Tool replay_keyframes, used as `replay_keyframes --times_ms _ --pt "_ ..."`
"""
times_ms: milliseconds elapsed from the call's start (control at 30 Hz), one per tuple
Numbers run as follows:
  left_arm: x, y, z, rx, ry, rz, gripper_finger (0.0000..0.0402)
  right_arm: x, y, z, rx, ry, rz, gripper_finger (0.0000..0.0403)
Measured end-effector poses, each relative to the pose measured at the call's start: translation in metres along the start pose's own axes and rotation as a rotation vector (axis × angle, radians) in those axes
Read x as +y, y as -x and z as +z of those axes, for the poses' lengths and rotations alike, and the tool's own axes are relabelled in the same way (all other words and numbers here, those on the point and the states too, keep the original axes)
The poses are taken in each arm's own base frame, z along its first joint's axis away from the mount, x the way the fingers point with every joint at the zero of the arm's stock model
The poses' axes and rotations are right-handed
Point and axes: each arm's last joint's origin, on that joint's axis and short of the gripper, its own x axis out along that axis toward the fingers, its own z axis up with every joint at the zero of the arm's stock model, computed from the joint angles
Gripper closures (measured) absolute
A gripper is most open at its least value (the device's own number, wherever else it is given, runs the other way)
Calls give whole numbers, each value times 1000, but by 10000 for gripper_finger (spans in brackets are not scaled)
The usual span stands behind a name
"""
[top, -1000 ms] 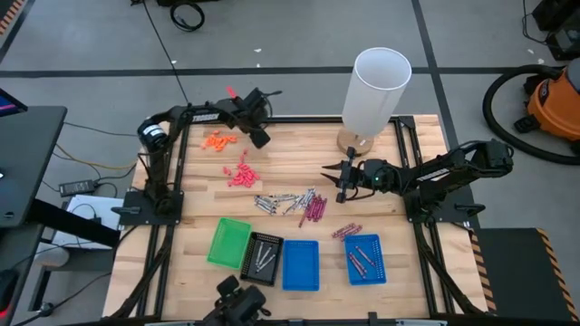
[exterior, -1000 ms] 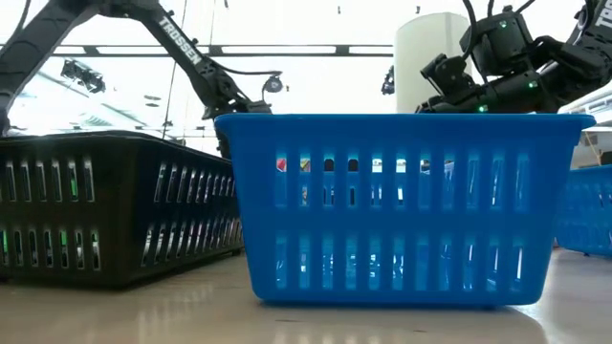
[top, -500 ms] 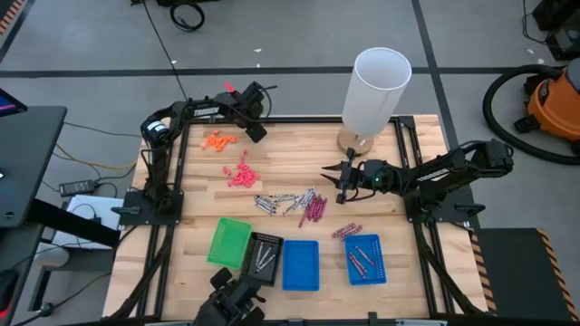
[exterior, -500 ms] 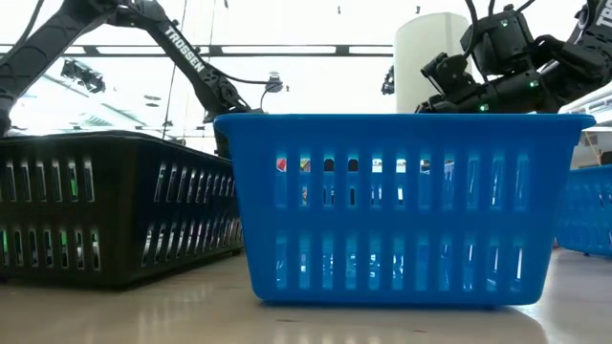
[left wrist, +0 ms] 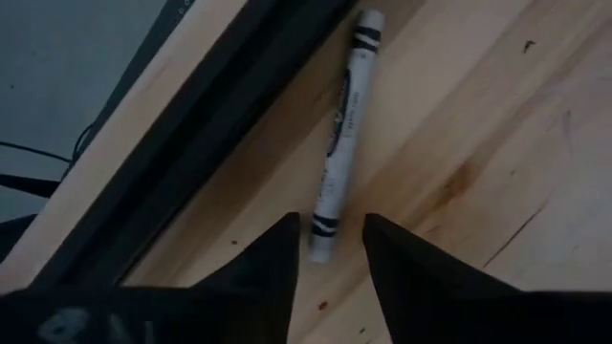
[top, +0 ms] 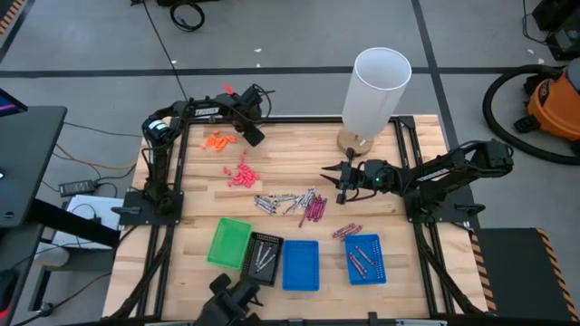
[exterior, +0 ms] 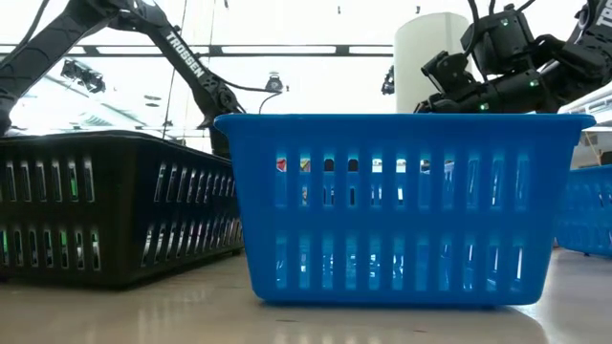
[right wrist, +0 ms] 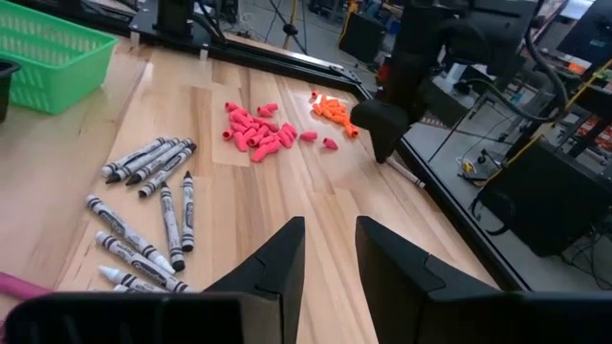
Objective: Sort crayons
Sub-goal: Put the white crayon into the green bin
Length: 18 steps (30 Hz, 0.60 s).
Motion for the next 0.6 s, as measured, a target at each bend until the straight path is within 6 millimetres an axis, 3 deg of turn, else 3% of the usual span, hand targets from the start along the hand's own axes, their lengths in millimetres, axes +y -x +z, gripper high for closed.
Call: replay_keyframes --times_ms 200,367,600 --pt "-9 -4 -1 20 -63 0 319 2 0 1 -9 3 7 298" --pt "-20 -3 -2 40 -145 13 383 2 0 1 -8 4 7 298" --pt "-37 11 -4 41 -191 8 388 1 0 0 16 7 -23 298"
